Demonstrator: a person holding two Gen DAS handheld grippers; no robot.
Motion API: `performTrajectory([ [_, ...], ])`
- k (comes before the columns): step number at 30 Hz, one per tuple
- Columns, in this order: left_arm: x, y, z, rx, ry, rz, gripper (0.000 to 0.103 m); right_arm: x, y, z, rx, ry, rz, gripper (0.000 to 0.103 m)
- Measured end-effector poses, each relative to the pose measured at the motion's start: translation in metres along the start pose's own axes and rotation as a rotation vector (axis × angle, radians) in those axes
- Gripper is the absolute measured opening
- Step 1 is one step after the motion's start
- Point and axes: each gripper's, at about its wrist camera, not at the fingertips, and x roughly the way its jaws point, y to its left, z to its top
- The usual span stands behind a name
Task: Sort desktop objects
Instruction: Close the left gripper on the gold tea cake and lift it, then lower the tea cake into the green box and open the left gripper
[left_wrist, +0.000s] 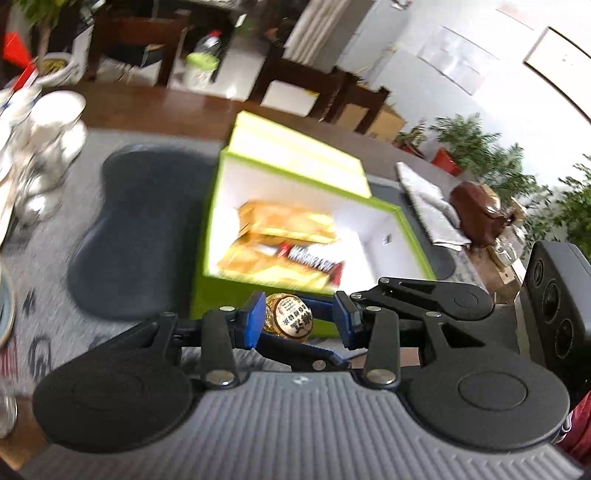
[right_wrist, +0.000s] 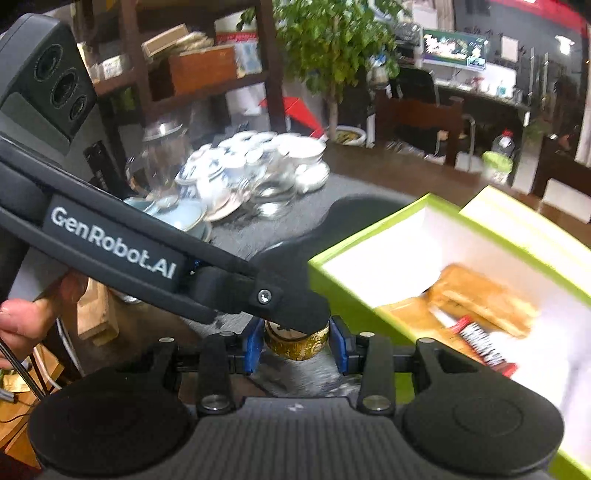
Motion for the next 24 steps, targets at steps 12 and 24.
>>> performTrajectory([
  [12, 0.069, -0.037, 0.047, 0.080, 0.046, -0.036, 0.042, -0.016, -0.060, 0.020, 0.006, -0.025, -0.142, 0.038],
  [24, 0.146, -0.026, 0.060, 0.034, 0.161, -0.036, 0.041, 0.031, -0.119, 0.019, 0.080, 0.106, -0.176, 0.038],
])
